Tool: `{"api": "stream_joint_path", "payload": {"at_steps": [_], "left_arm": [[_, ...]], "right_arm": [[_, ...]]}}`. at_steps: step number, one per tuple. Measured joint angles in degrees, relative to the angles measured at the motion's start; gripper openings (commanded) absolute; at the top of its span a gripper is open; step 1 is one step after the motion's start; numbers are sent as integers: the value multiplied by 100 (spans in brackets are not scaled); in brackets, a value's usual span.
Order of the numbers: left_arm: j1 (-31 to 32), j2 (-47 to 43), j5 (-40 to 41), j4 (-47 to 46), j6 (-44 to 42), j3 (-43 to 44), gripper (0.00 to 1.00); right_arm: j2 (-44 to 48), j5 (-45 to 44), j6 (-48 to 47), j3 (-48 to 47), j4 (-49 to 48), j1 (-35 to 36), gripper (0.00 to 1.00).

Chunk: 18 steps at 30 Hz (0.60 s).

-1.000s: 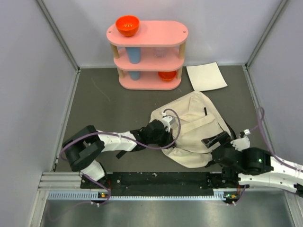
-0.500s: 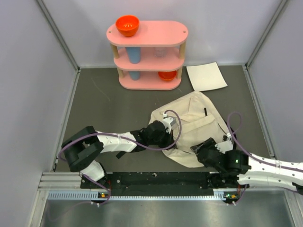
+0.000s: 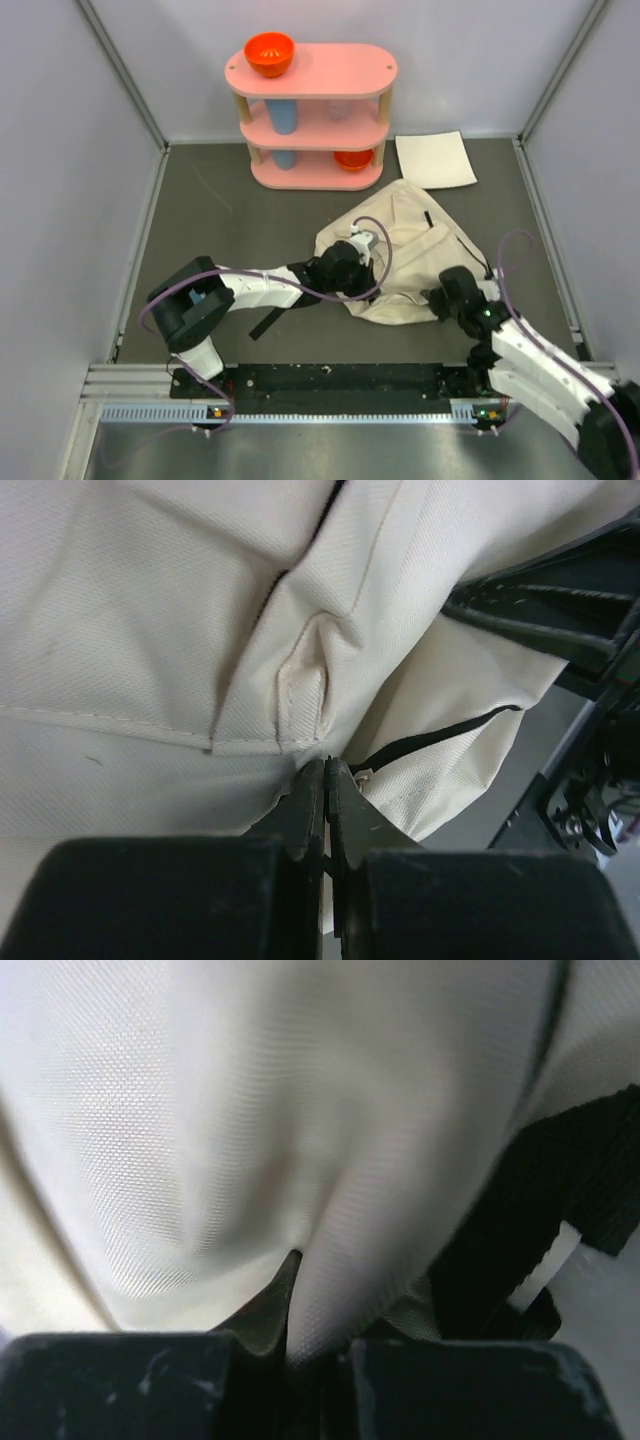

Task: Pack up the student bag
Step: Zip the student bag at the center of the board.

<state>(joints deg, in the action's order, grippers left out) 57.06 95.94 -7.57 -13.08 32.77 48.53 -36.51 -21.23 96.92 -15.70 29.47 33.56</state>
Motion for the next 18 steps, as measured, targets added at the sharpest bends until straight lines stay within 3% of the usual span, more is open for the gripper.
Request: {"api": "stream_joint_path", "payload": {"at_steps": [3, 7, 10, 11, 12, 14, 18], "left_arm": [[-229, 68, 101, 31, 33, 92, 0], [-542, 160, 120, 136, 15, 179, 0], [-680, 216, 57, 160, 2, 289, 0], [-682, 216, 11, 138, 4, 297, 0], [-664, 216, -66, 101, 7, 299, 0], [-616, 216, -177, 105, 11, 302, 0], [-457, 216, -291, 85, 13, 299, 0]], "right_arm": [[-1523, 887, -1014, -302, -920, -737, 0], [-3067, 1434, -2140, -1412, -1097, -997, 1], [-3276, 1694, -2599, -1690, -1314, -1080, 25], [-3147, 1740, -2684, -1648, -1349, -1082, 55], [-2951, 1773, -2747, -1567, -1364, -1086, 67], [-2498, 1790, -2767, -1384, -1388, -1093, 76], [-1187, 1862, -2632, -942, -1244, -1095, 81]]}}
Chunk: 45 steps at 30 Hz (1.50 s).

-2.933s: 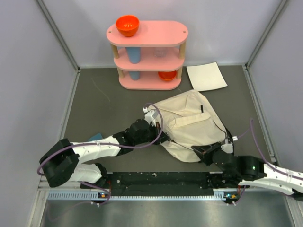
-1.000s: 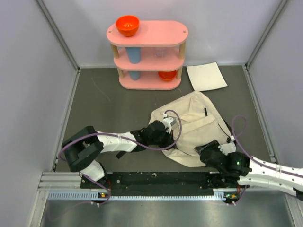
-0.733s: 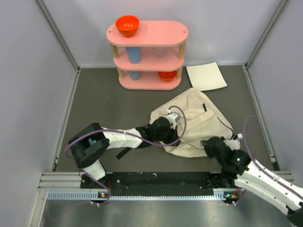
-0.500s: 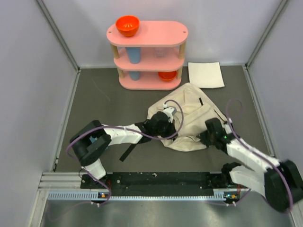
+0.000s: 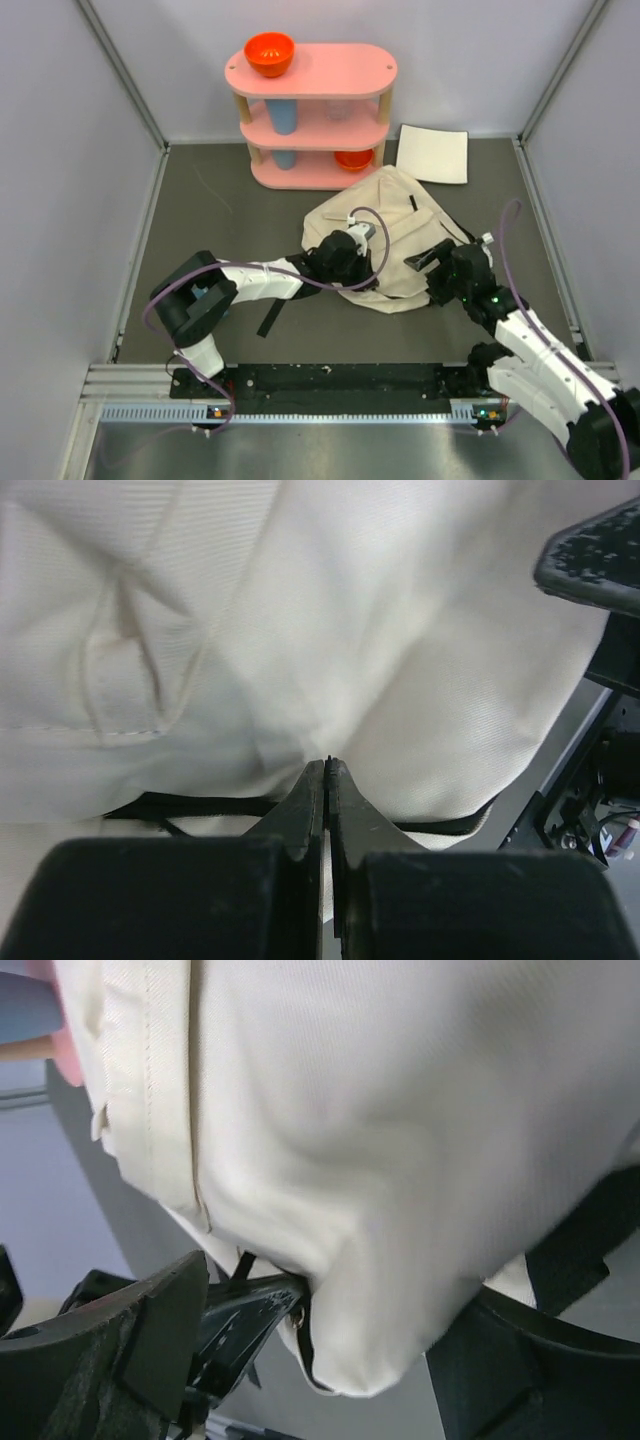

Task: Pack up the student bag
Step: Zip the student bag at the center of the board.

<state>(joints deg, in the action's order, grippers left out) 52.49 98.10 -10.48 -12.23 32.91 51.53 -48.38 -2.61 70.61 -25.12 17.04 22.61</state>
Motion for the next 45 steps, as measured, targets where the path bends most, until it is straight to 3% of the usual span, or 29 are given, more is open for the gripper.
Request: {"api": "stream_joint_path", "payload": {"at_steps": [4, 7, 12, 13, 19, 24, 28, 45], "left_arm": [[138, 0, -20, -61, 13, -4, 0], [179, -2, -9, -85, 20, -28, 0], [190, -76, 101, -114, 70, -131, 0], [195, -118, 120, -122, 90, -175, 0], [212, -431, 243, -251, 177, -518, 0], [234, -612, 286, -323, 201, -752, 0], [238, -636, 289, -437, 234, -852, 0], [210, -879, 957, -348, 7, -1003, 0]], "right_arm": [[962, -4, 439, 295, 317, 258, 82], [1320, -109, 997, 380, 627, 986, 82], [1318, -739, 2090, 411, 999, 2413, 74], [1281, -896, 2310, 450, 1023, 2643, 68], [625, -1478, 3060, 673, 592, 2940, 59], [-74, -1770, 3152, 662, 70, 2942, 41], [-87, -1932, 3104, 603, -195, 2942, 0], [1309, -2031, 3154, 1200, -111, 2951, 0]]}}
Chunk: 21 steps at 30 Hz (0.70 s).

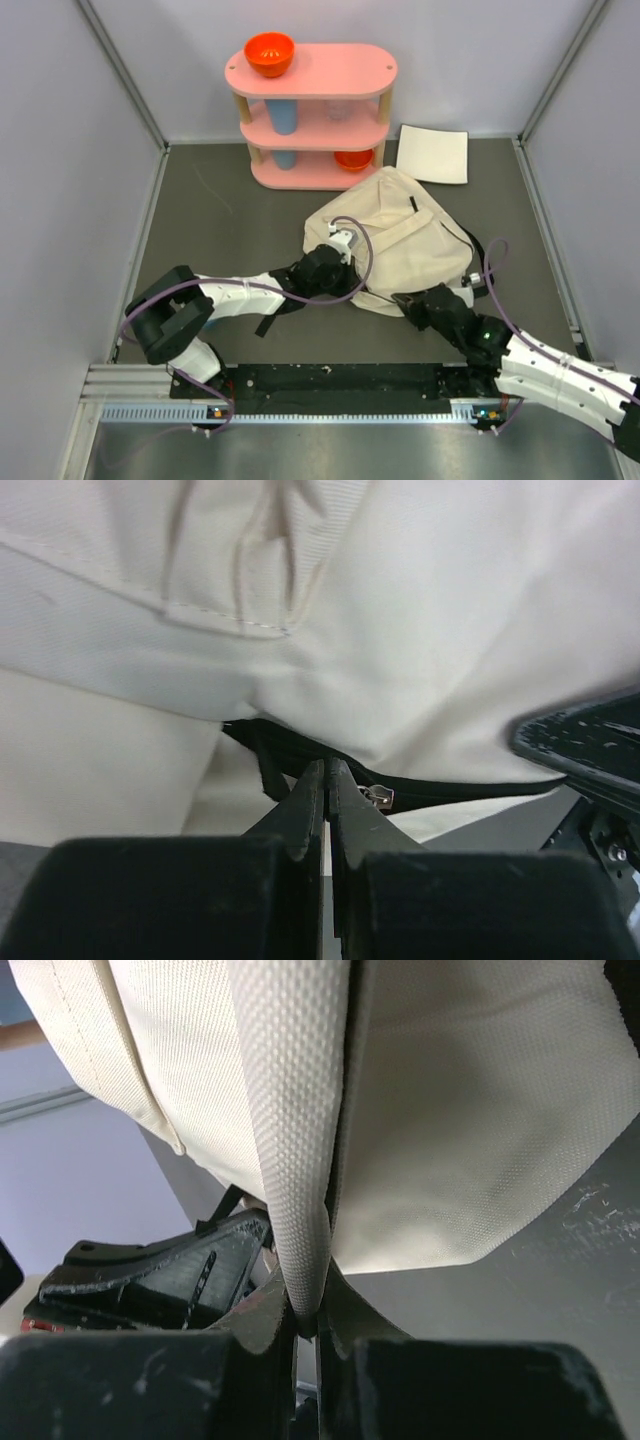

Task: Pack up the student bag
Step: Zip the student bag at the center of the board.

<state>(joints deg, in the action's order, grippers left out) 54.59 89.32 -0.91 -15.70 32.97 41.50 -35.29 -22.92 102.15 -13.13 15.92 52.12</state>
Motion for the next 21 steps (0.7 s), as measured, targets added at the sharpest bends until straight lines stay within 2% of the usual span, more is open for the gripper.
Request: {"api": "stream_joint_path", "payload": {"at_steps": [10, 19, 20, 21], "left_arm": [[-330, -195, 192, 103, -153, -111, 0], [-560, -245, 48, 199, -225, -111, 0], [-579, -291, -13, 225, -264, -111, 3], [-601, -356, -76, 267, -306, -111, 14]], "right_arm": [[409, 20, 55, 155, 131, 0, 0], [378, 72, -85, 205, 118, 2, 0], [343, 76, -164, 184, 125, 2, 0], [256, 90, -291, 129, 127, 2, 0]]}}
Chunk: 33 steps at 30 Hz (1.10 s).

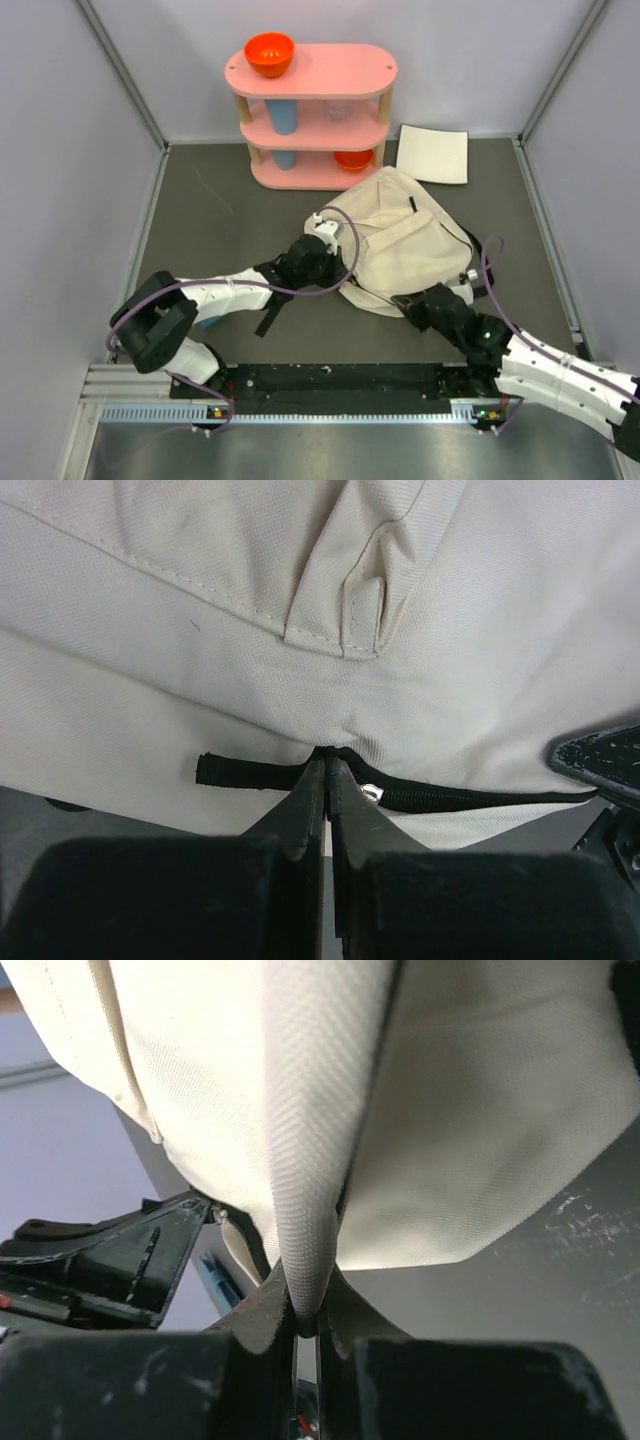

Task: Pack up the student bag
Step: Zip the student bag at the center of the board.

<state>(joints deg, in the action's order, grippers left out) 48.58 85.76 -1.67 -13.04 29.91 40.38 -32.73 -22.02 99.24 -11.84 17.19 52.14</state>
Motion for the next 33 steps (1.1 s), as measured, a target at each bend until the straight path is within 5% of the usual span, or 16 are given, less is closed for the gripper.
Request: {"api": "stream_joint_path", "payload": {"at_steps": [2, 6, 9, 14, 18, 21, 22, 25, 33], "left_arm": [[-42, -153, -44, 138, -92, 0, 40], [-225, -640, 205, 688, -286, -13, 76], [-289, -1178, 507, 1008, -354, -22, 84], [-345, -2096, 1102, 1471, -393, -20, 90], [-498, -2476, 1526, 1799, -400, -20, 94], [-603, -2621, 1773, 1982, -417, -20, 95], [-632, -2640, 1832, 2061, -422, -20, 95], [-662, -2645, 1930, 2201, -435, -20, 99], [-688, -2645, 1956, 2376, -437, -20, 99]], "right_arm": [[-313, 39, -284, -219, -13, 0, 0], [-1130, -31, -859, -769, 24, 131, 0], [-1641, -142, -1145, -1084, -72, 455, 0], [-2649, -289, -1534, -1665, -409, 1001, 1], [-3587, -186, -1993, -2334, -599, 1259, 14], [-4057, -72, -2409, -2837, -671, 1392, 44], [-4094, -35, -2592, -2953, -684, 1436, 62], [-4009, 68, -2929, -3132, -673, 1528, 80], [-2791, -603, -4059, -3571, 179, 1563, 87]]}}
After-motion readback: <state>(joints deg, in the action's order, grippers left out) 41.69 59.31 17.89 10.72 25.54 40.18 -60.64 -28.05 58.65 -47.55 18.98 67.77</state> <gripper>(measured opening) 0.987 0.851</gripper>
